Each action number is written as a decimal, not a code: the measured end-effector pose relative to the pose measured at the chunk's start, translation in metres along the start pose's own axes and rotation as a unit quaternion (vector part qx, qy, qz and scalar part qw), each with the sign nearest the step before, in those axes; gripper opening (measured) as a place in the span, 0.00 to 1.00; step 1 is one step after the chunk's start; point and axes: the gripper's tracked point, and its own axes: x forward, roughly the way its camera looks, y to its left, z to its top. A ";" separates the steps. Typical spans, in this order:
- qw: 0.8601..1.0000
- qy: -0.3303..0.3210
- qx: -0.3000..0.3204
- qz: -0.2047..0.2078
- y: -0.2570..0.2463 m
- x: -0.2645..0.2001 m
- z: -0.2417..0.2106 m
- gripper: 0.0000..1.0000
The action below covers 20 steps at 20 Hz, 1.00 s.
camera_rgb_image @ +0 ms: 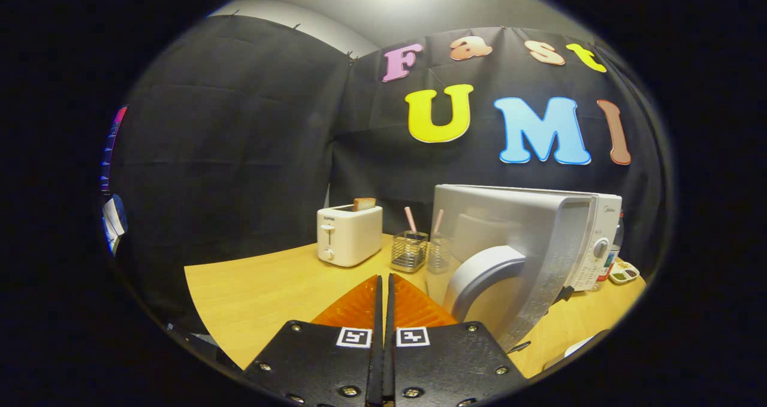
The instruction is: Open the microwave, put the food inside, and close the microwave door.
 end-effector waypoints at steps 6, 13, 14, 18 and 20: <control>0.998 -0.001 -0.002 -0.062 -0.069 0.008 0.002 0.01; 0.990 0.006 0.007 -0.143 -0.148 0.022 0.008 0.01; 0.988 0.005 0.011 -0.154 -0.160 0.024 0.010 0.01; 0.981 0.004 0.008 -0.195 -0.200 0.034 0.017 0.01; 0.976 0.006 0.004 -0.216 -0.219 0.041 0.018 0.01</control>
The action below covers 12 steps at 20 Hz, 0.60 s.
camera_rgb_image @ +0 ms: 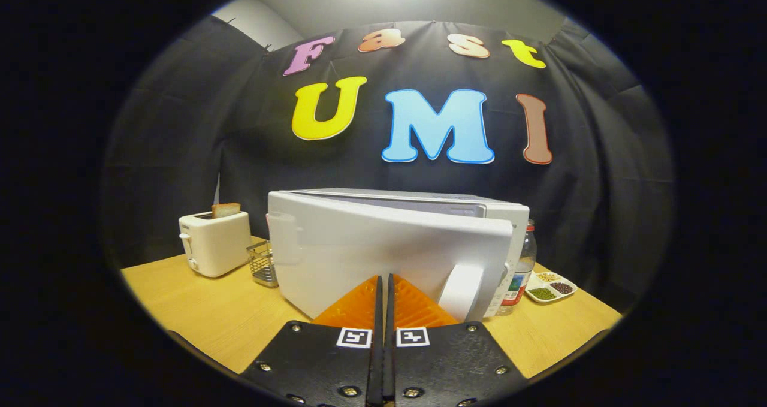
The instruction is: Open the microwave, put the food inside, and close the microwave door.
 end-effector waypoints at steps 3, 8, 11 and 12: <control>1.000 0.004 -0.007 -0.026 -0.016 0.021 0.000 0.01; 0.997 0.015 -0.013 -0.071 -0.043 0.057 -0.005 0.01; 0.996 0.022 -0.008 -0.084 -0.053 0.073 -0.008 0.01; 0.996 0.023 -0.009 -0.088 -0.054 0.078 -0.008 0.01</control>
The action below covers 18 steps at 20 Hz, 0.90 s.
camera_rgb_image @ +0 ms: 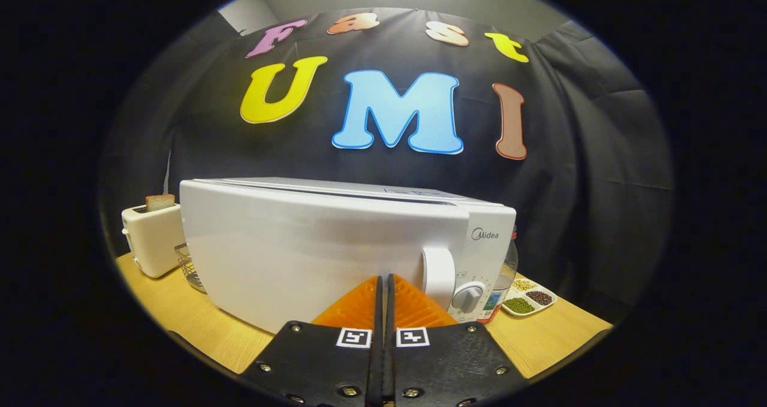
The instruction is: Open the microwave, put the food inside, and close the microwave door.
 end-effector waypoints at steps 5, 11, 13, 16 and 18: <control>0.999 -0.015 -0.028 -0.030 -0.002 0.014 0.002 0.01; 1.000 0.016 0.003 -0.024 0.000 0.004 0.005 0.01; 1.000 0.009 0.016 -0.013 0.002 -0.016 0.026 0.01; 1.000 -0.013 0.016 0.006 0.006 -0.058 0.073 0.01; 1.000 -0.027 0.007 0.013 0.007 -0.085 0.104 0.01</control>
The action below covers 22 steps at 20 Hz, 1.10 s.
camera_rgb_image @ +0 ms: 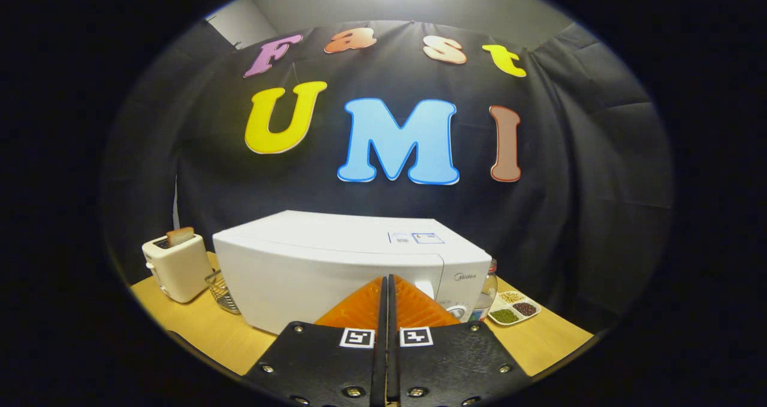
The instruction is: Open the microwave, put the food inside, and close the microwave door.
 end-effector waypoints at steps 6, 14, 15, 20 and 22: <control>1.000 -0.026 0.008 0.010 0.000 -0.066 0.075 0.01; 0.995 -0.077 0.041 -0.038 -0.015 -0.144 0.160 0.03; 0.995 -0.074 0.047 -0.042 -0.018 -0.151 0.164 0.31; 0.996 -0.085 0.036 -0.002 -0.002 -0.173 0.184 0.98; 0.996 -0.092 0.018 -0.015 -0.005 -0.177 0.188 0.98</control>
